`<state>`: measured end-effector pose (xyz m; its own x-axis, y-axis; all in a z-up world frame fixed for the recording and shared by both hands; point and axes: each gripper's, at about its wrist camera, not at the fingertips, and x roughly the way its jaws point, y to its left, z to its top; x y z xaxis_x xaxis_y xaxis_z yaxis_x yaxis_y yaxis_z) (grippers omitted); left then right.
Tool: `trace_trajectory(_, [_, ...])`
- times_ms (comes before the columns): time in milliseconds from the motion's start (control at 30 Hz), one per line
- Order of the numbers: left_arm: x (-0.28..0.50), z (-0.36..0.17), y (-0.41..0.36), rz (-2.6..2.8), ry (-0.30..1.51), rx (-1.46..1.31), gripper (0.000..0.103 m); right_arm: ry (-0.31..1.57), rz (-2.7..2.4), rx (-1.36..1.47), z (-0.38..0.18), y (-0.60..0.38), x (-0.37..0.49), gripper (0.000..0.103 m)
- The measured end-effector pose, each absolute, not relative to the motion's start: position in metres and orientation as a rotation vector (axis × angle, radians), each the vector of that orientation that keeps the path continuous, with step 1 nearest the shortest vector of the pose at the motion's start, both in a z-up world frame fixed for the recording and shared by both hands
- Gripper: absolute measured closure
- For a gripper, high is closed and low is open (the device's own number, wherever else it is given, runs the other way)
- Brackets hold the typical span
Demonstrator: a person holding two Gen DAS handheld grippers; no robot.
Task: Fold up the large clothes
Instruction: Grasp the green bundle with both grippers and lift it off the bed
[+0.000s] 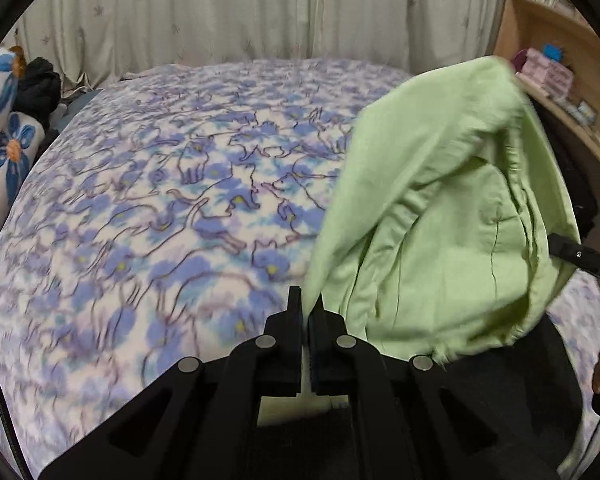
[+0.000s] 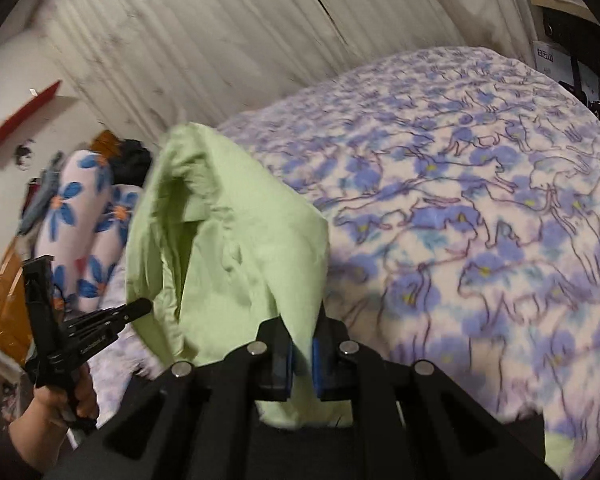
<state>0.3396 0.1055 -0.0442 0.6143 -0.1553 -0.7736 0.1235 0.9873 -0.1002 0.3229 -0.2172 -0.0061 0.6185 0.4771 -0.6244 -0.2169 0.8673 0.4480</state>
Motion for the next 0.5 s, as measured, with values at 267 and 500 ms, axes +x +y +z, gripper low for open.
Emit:
trace_trajectory(267, [0.222, -0.045, 0.117, -0.219, 0.930, -0.132, 0.102, 0.820, 0.375, 0.382, -0.024, -0.225, 0.217, 0.090])
trace_trajectory(500, [0.145, -0.103, 0.126, -0.175, 1.034, -0.263, 0.098, 1.006, 0.246, 0.288, -0.104, -0.224, 0.154, 0.084])
